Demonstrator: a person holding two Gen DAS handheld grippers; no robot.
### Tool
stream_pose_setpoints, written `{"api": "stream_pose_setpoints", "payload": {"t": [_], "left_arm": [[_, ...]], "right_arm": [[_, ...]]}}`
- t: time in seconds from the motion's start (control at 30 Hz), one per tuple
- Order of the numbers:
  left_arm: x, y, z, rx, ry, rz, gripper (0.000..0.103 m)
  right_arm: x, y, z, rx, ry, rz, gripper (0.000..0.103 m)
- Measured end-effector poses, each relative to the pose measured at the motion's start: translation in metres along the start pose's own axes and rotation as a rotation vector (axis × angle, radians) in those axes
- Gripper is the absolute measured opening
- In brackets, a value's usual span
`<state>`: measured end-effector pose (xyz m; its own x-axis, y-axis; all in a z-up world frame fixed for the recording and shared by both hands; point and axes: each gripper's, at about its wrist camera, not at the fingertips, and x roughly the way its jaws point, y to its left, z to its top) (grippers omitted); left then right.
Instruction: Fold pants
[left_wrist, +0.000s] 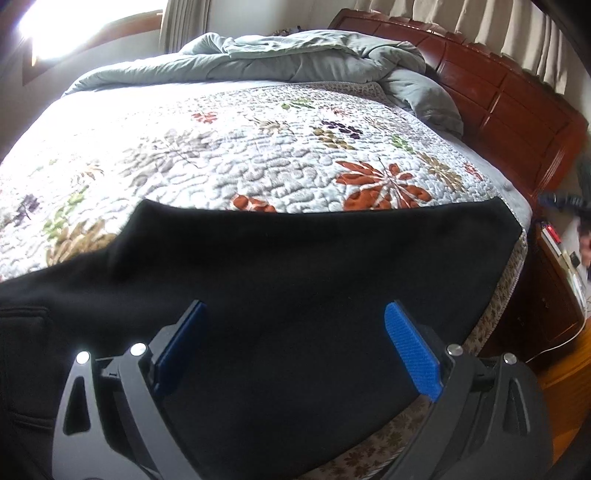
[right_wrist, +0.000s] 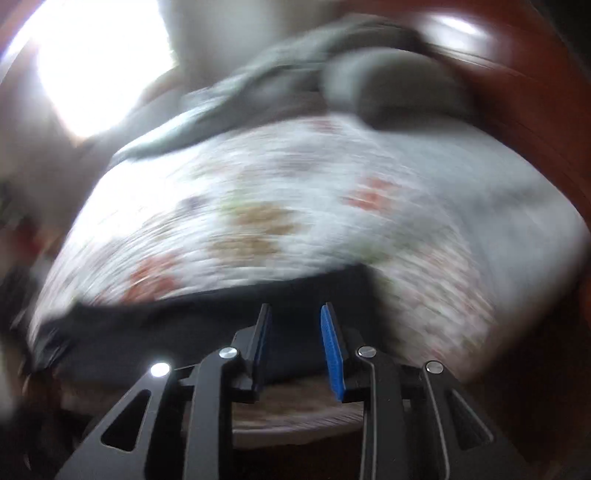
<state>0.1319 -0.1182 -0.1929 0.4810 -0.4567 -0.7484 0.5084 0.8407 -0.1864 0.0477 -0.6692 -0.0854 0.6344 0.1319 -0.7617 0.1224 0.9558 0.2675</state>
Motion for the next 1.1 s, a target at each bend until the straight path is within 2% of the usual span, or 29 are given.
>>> {"api": "stream_pose_setpoints", "payload": {"t": [0.03, 0.07, 0.13, 0.2, 0.27, 0.3, 0.4, 0.43, 0.53, 0.67, 0.7, 0.73, 0.77, 0.83, 0.97, 1.07, 1.1], "left_arm": [[0.001, -0.002, -0.001, -0.003, 0.002, -0.006, 0.096], [0.002, -0.005, -0.002, -0.002, 0.005, -0.018, 0.096], [0.003, -0.012, -0.002, 0.026, 0.013, -0.058, 0.096], [0.003, -0.019, 0.005, 0.082, 0.024, -0.109, 0.096], [0.007, -0.025, 0.023, 0.157, 0.061, -0.214, 0.096], [0.012, -0.027, 0.038, 0.212, 0.097, -0.274, 0.096], [0.033, -0.031, 0.071, 0.321, 0.182, -0.367, 0.097], [0.049, -0.031, 0.088, 0.343, 0.235, -0.424, 0.097], [0.085, -0.035, 0.117, 0.350, 0.333, -0.541, 0.096], [0.125, -0.061, 0.125, 0.483, 0.422, -0.573, 0.095], [0.131, -0.067, 0.124, 0.522, 0.436, -0.574, 0.088], [0.137, -0.075, 0.121, 0.567, 0.463, -0.576, 0.072], [0.143, -0.080, 0.118, 0.603, 0.498, -0.577, 0.067], [0.151, -0.087, 0.114, 0.661, 0.517, -0.560, 0.061], [0.157, -0.087, 0.121, 0.658, 0.539, -0.558, 0.048], [0.161, -0.089, 0.123, 0.662, 0.549, -0.538, 0.040], [0.163, -0.090, 0.122, 0.670, 0.549, -0.525, 0.032]], "right_arm": [[0.023, 0.032, 0.016, -0.109, 0.110, 0.164, 0.042], [0.042, 0.054, 0.025, -0.181, 0.185, 0.270, 0.042], [0.096, 0.103, 0.040, -0.373, 0.369, 0.386, 0.040], [0.136, 0.131, 0.050, -0.491, 0.475, 0.397, 0.041], [0.176, 0.146, 0.061, -0.551, 0.606, 0.436, 0.039], [0.185, 0.151, 0.059, -0.589, 0.638, 0.437, 0.038], [0.216, 0.165, 0.056, -0.705, 0.769, 0.438, 0.037], [0.222, 0.168, 0.054, -0.732, 0.801, 0.436, 0.037], [0.240, 0.169, 0.052, -0.784, 0.863, 0.443, 0.034], [0.254, 0.163, 0.052, -0.818, 0.886, 0.449, 0.028], [0.255, 0.160, 0.052, -0.820, 0.886, 0.456, 0.027], [0.256, 0.159, 0.051, -0.821, 0.888, 0.461, 0.027], [0.255, 0.155, 0.052, -0.824, 0.888, 0.467, 0.027], [0.252, 0.151, 0.054, -0.831, 0.888, 0.476, 0.024], [0.251, 0.144, 0.060, -0.827, 0.892, 0.482, 0.016], [0.250, 0.144, 0.058, -0.840, 0.891, 0.471, 0.006], [0.251, 0.146, 0.057, -0.843, 0.890, 0.469, 0.005]]}}
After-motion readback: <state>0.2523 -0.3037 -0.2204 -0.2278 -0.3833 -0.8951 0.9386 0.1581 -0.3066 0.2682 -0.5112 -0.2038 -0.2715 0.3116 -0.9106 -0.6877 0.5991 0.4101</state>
